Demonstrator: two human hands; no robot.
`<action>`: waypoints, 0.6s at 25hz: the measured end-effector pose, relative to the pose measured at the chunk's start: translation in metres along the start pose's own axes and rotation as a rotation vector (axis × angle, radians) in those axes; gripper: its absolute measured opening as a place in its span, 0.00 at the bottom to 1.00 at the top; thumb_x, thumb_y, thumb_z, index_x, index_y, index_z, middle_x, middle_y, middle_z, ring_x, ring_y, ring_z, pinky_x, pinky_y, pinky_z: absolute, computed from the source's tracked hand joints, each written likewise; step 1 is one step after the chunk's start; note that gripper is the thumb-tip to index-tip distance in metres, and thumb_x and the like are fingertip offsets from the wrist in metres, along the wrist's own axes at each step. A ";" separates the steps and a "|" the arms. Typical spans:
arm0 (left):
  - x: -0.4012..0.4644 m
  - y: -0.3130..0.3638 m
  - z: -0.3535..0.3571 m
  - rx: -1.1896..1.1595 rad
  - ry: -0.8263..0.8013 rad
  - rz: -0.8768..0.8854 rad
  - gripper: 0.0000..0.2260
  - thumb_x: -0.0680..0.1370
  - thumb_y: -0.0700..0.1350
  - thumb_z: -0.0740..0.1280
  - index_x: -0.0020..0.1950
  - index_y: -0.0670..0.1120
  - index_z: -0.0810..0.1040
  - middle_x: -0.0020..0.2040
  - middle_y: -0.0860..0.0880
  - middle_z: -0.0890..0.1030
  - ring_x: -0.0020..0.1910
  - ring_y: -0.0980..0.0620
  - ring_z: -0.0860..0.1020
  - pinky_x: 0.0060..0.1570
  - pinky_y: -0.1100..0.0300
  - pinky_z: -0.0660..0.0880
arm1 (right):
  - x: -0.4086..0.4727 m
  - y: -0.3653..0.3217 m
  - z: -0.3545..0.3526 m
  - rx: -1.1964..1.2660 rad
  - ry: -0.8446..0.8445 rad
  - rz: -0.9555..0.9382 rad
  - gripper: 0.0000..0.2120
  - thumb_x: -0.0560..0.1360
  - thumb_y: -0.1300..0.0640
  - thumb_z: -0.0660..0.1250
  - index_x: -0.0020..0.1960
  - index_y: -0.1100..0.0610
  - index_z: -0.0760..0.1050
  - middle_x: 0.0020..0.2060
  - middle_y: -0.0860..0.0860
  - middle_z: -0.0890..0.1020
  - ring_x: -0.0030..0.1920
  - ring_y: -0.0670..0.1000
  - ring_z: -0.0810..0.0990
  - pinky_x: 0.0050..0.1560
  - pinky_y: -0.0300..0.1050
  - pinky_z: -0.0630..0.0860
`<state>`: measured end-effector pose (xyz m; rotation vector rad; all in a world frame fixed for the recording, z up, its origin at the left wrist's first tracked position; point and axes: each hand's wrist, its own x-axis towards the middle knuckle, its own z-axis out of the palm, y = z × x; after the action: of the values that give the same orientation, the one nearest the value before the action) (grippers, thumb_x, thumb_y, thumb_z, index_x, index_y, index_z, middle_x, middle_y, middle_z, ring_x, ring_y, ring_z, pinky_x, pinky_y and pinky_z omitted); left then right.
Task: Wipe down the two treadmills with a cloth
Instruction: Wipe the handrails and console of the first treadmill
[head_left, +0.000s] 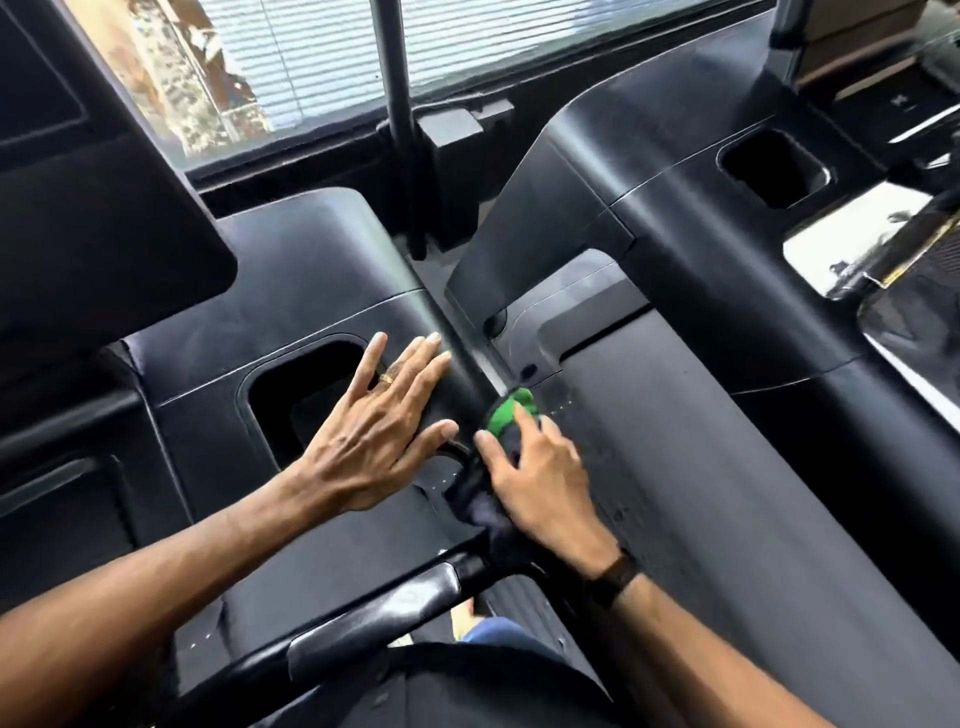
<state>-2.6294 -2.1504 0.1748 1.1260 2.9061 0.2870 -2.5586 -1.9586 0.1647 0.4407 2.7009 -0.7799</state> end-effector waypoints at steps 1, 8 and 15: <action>0.001 -0.001 0.000 -0.005 -0.001 0.008 0.34 0.83 0.62 0.45 0.78 0.37 0.60 0.80 0.39 0.58 0.80 0.46 0.55 0.78 0.41 0.44 | 0.010 -0.019 -0.003 0.004 0.020 -0.029 0.28 0.78 0.34 0.58 0.72 0.48 0.68 0.64 0.56 0.75 0.65 0.60 0.74 0.63 0.55 0.72; 0.001 -0.002 0.000 -0.056 0.001 0.050 0.35 0.83 0.63 0.43 0.79 0.39 0.58 0.80 0.41 0.56 0.80 0.48 0.53 0.78 0.42 0.40 | 0.102 0.011 -0.002 0.654 -0.324 0.141 0.14 0.80 0.44 0.64 0.52 0.55 0.81 0.48 0.52 0.81 0.50 0.50 0.78 0.57 0.46 0.72; 0.002 -0.002 0.004 -0.095 0.033 0.066 0.35 0.83 0.63 0.43 0.78 0.38 0.59 0.80 0.40 0.57 0.80 0.46 0.55 0.77 0.40 0.41 | -0.013 0.039 -0.007 0.156 -0.067 0.289 0.21 0.78 0.36 0.61 0.56 0.53 0.78 0.54 0.57 0.82 0.57 0.59 0.79 0.58 0.52 0.73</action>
<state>-2.6320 -2.1501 0.1708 1.2154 2.8524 0.4434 -2.5340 -1.9258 0.1568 0.8051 2.4483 -0.9039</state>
